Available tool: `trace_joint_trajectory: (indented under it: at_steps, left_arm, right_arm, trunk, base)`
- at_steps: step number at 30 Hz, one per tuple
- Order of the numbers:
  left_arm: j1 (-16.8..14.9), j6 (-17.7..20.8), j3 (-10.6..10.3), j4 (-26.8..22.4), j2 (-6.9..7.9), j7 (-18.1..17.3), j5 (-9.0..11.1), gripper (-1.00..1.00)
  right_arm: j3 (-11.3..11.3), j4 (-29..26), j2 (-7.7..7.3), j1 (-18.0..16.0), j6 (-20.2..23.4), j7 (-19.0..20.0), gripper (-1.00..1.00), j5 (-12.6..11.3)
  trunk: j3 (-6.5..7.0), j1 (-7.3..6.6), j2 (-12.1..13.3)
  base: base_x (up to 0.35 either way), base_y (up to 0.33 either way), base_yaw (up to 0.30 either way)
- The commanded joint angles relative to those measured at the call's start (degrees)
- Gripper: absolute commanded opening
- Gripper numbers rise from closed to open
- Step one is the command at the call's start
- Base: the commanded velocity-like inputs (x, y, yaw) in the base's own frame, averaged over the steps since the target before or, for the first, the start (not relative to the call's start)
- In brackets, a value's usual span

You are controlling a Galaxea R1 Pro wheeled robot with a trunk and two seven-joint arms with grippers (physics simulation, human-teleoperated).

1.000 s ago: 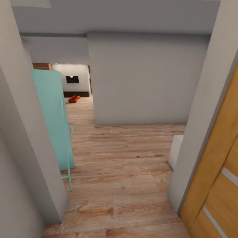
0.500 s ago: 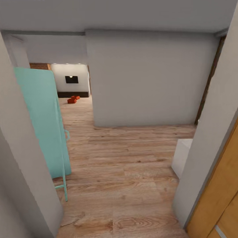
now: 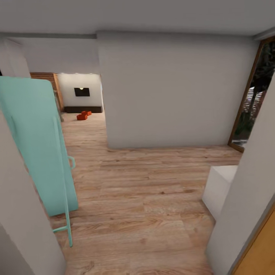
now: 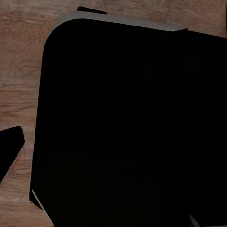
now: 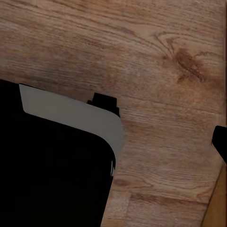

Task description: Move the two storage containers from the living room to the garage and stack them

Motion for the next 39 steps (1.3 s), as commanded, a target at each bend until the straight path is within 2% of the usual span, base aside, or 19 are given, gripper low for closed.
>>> trace_joint_trajectory:
  at_steps: [1, 9, 20, 39]
  left_arm:
    - [0.00, -0.12, 0.01, -0.03, 0.01, 0.03, 0.34, 1.00]
    - [0.00, -0.10, 0.01, -0.03, -0.04, 0.02, 0.33, 1.00]
    - [0.00, -0.08, 0.01, 0.01, -0.10, 0.02, 0.28, 1.00]
    - [0.00, -0.03, 0.01, 0.06, -0.07, 0.02, 0.34, 1.00]
  right_arm:
    - [0.39, 0.18, 0.01, -0.07, -0.32, 0.31, 1.00, -0.61]
    - [0.39, 0.18, -0.06, -0.07, -0.34, 0.31, 1.00, -0.61]
    - [0.52, 0.18, -0.91, -0.07, -0.62, 0.26, 1.00, -0.52]
    - [0.51, 0.18, -0.82, -0.07, -0.49, 0.32, 1.00, -0.52]
  trunk:
    - [-0.05, 0.03, -0.02]
    - [-0.05, 0.03, -0.02]
    - [-0.05, 0.03, -0.02]
    - [-0.05, 0.03, -0.02]
  base:
    - [0.325, 0.000, 0.000]
    - [0.325, 0.000, 0.000]
    - [0.325, 0.000, 0.000]
    - [0.325, 0.000, 0.000]
